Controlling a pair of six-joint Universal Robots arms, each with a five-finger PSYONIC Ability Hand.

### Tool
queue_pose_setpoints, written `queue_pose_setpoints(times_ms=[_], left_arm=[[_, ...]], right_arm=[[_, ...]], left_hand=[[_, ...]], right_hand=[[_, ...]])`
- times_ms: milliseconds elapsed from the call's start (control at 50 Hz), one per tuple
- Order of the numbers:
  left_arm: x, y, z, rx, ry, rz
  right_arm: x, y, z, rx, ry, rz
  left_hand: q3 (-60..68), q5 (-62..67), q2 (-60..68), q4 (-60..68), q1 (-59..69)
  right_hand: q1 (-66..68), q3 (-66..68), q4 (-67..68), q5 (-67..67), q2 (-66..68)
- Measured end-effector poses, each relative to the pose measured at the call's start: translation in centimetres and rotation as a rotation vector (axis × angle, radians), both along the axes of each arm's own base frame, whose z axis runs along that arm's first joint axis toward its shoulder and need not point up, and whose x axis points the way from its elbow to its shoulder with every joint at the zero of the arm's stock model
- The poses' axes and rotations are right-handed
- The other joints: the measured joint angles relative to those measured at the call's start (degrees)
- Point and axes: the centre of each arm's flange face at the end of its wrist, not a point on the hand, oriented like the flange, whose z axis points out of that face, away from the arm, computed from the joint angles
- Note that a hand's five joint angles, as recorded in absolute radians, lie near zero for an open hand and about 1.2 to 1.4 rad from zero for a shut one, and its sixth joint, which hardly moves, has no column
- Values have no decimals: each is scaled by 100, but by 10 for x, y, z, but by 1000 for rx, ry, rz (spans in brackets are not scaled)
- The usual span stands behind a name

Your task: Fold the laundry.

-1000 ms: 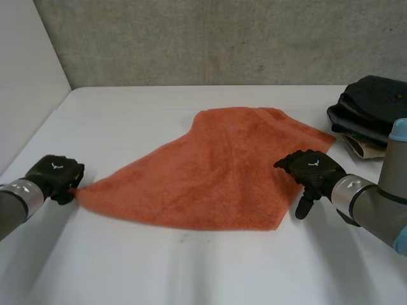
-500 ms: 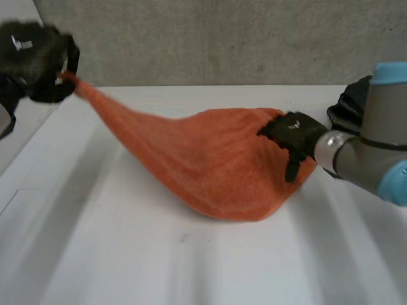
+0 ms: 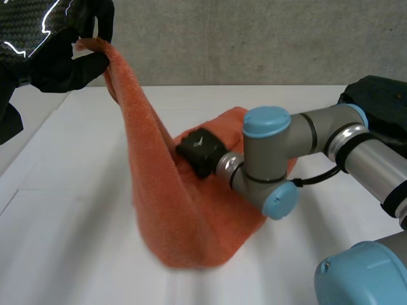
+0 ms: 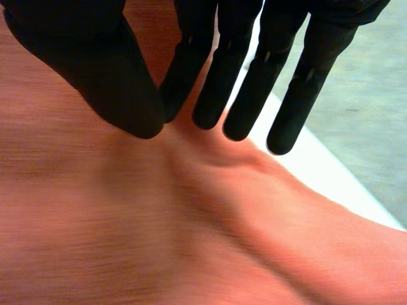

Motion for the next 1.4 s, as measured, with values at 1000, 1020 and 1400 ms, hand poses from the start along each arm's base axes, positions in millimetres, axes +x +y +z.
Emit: queue_pose_setpoints(times_ms=[1000,1020,1400], left_arm=[[9,-2,49,-40,101,33],[9,1,52,-46,108,28],[22,2,59,-52,154,55]], right_arm=[[-35,-53,7,-45,-17,-93],[-33,-53,4,-49,-16,-92],[-19,-73,8,-205,-113,-267]], left_hand=[[0,0,0,0,0],[0,0,0,0,0],[0,0,4,2,0]], right_hand=[[-5256,-5275,-5268,-5195,-5363],[-5256,-5248,-5263,-5184,-5362],[-224,307,345,43,157]])
